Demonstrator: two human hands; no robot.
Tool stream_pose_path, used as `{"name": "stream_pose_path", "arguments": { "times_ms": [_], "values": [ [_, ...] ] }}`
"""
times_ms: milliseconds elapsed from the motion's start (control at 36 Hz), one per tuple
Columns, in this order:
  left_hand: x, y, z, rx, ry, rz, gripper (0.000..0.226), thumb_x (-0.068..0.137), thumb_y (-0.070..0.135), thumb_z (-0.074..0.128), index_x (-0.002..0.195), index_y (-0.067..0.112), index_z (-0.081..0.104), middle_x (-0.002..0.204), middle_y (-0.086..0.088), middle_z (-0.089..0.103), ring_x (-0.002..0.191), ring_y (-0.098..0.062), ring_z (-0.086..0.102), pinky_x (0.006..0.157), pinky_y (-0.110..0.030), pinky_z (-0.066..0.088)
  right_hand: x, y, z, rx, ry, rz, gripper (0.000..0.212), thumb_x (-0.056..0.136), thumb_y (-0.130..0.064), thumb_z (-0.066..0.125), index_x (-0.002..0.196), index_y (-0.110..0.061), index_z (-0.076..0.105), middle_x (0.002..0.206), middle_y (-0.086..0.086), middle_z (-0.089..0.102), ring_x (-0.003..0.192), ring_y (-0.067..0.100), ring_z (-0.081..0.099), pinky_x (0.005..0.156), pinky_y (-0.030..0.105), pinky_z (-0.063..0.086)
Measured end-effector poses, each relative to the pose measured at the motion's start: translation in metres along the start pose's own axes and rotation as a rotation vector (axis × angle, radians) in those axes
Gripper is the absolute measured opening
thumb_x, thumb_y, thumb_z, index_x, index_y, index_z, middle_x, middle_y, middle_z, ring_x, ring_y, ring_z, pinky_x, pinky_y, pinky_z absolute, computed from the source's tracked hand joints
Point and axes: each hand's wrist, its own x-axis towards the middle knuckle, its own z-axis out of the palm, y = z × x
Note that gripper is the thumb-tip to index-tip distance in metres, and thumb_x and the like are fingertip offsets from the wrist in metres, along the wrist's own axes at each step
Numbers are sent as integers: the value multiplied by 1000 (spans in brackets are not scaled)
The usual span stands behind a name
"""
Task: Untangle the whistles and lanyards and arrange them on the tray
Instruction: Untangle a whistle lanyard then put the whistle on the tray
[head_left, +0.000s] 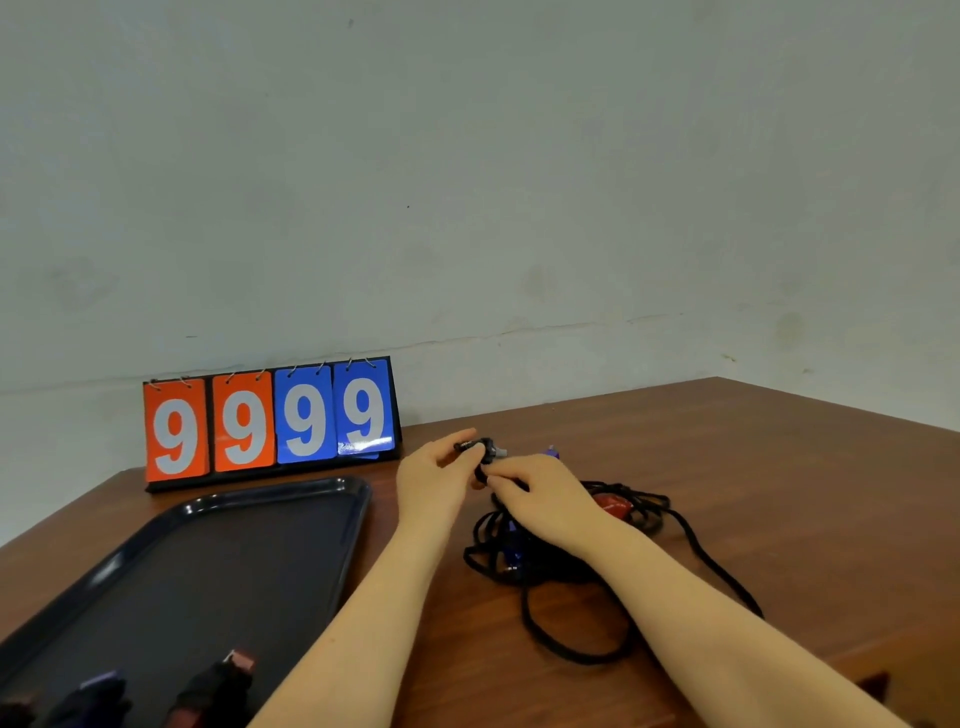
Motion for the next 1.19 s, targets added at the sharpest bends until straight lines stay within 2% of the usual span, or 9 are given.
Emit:
{"name": "stream_pose_path", "arguments": {
  "times_ms": [139, 222, 333, 528, 611, 722, 1028, 1111, 1194],
  "values": [
    [2, -5, -2, 87, -9, 0, 24, 88, 16, 67, 105, 33, 68, 116, 2, 65, 95, -2, 59, 83, -17, 47, 0, -3, -6, 315, 87, 43, 31, 98, -20, 45, 75, -20, 66, 76, 6, 63, 69, 11, 56, 71, 31, 44],
    [2, -3, -1, 122, -66, -17, 28, 87, 16, 68, 93, 43, 64, 112, 4, 65, 105, -13, 62, 98, -37, 51, 2, -3, -11, 509, 187, 102, 32, 98, -14, 45, 70, -14, 60, 60, -10, 52, 56, -1, 45, 60, 20, 35],
    [0, 1, -1, 82, -160, -47, 28, 88, 14, 67, 99, 40, 67, 112, 4, 68, 102, -11, 64, 96, -32, 52, 4, -1, -14, 572, 290, 203, 32, 99, -21, 46, 70, -16, 59, 63, -9, 51, 67, 8, 48, 67, 24, 40],
    [-7, 10, -5, -53, -344, -93, 25, 90, 13, 63, 108, 30, 70, 106, 3, 73, 101, -9, 68, 89, -24, 53, 8, 3, -19, 600, 384, 234, 29, 95, -26, 56, 70, -15, 63, 55, -6, 46, 58, 12, 42, 61, 29, 37],
    [-8, 12, -5, -122, -385, -110, 26, 91, 13, 63, 113, 23, 70, 105, 3, 74, 100, -9, 68, 87, -24, 52, 7, 3, -20, 633, 362, 242, 25, 93, -27, 60, 72, -14, 66, 52, -7, 48, 49, 7, 41, 51, 22, 37],
    [-8, 17, -5, -317, -375, -174, 24, 90, 5, 61, 109, 16, 71, 101, -2, 75, 95, -11, 70, 79, -20, 53, 7, 5, -21, 762, 287, 257, 29, 92, -28, 61, 88, 0, 68, 57, 2, 40, 41, 7, 31, 42, 19, 26],
    [-10, 21, 2, -550, -341, -222, 25, 91, 2, 57, 114, 6, 67, 110, -11, 72, 104, -18, 68, 86, -25, 54, 8, 6, -20, 974, 258, 263, 19, 96, -20, 55, 82, -9, 61, 53, -4, 33, 44, 8, 22, 42, 22, 18],
    [-8, 22, 4, -672, -307, -249, 25, 91, 0, 56, 113, 3, 66, 111, -14, 71, 106, -20, 67, 86, -25, 55, 8, 4, -16, 886, 233, 233, 19, 98, -18, 51, 84, -10, 61, 51, -6, 36, 42, 7, 25, 40, 20, 20],
    [-7, 21, 5, -783, -216, -259, 25, 91, -2, 54, 114, 0, 64, 108, -14, 71, 97, -19, 70, 83, -25, 57, 7, 2, -11, 587, 243, 173, 21, 98, -21, 50, 85, -11, 62, 59, -5, 47, 48, 6, 39, 48, 19, 33]
  ]
}}
